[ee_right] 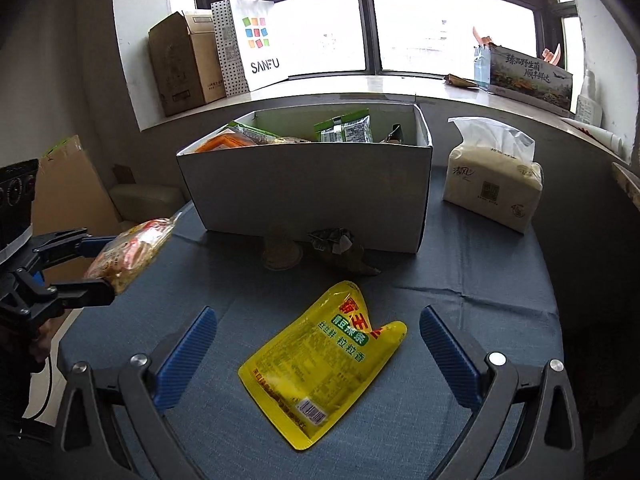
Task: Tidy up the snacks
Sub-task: 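Grasp the round wrapped bread cake with the left gripper while the right grasps a small green pouch, then lower the bread cake and green pouch into the white box and open both grippers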
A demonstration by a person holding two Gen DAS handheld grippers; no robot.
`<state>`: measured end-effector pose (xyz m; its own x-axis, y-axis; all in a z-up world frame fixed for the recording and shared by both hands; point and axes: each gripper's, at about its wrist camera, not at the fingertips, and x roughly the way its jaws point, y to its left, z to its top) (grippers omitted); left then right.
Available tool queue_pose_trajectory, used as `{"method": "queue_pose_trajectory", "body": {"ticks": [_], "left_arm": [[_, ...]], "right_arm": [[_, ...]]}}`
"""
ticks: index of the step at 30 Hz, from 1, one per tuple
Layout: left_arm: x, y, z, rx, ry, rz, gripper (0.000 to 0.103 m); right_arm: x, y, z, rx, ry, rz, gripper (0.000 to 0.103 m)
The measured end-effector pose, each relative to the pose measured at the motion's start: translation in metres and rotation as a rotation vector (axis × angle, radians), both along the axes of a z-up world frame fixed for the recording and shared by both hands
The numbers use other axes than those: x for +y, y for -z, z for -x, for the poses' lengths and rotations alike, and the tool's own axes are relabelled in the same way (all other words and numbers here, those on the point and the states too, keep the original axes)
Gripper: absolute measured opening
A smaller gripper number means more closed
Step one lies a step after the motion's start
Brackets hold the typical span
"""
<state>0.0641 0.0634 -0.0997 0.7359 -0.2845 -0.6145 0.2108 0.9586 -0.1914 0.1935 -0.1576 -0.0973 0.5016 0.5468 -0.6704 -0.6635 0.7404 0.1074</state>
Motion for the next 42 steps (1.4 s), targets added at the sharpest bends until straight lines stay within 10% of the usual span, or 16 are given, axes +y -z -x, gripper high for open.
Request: {"method": "queue_pose_trajectory", "body": {"ticks": [13,14,16,20,34,42], "left_arm": [[0.035,-0.015,0.027,-0.048,-0.119,0.075,0.076],[0.036,-0.014,0.028,-0.045,-0.119,0.081,0.076],[0.034,-0.014,0.028,-0.044,-0.125,0.085,0.076],[0.031,-0.016,0.030,-0.045,-0.133,0.083,0.076],[0.033,-0.064,0.006,-0.175,-0.194,0.159,0.076],[0.033,-0.113,-0.090,-0.232,-0.213,0.107,0.076]], "right_arm": [[0.062,0.049,-0.092,0.094,0.059,0.162,0.100],[0.063,0.050,-0.094,0.106,0.051,0.159,0.094],[0.065,0.054,-0.095,0.142,0.015,0.148,0.049],[0.059,0.048,-0.081,0.125,-0.028,0.125,0.040],[-0.033,-0.062,0.007,-0.026,-0.034,-0.218,0.040],[-0.003,-0.112,-0.040,-0.071,-0.001,-0.281,0.040]]}}
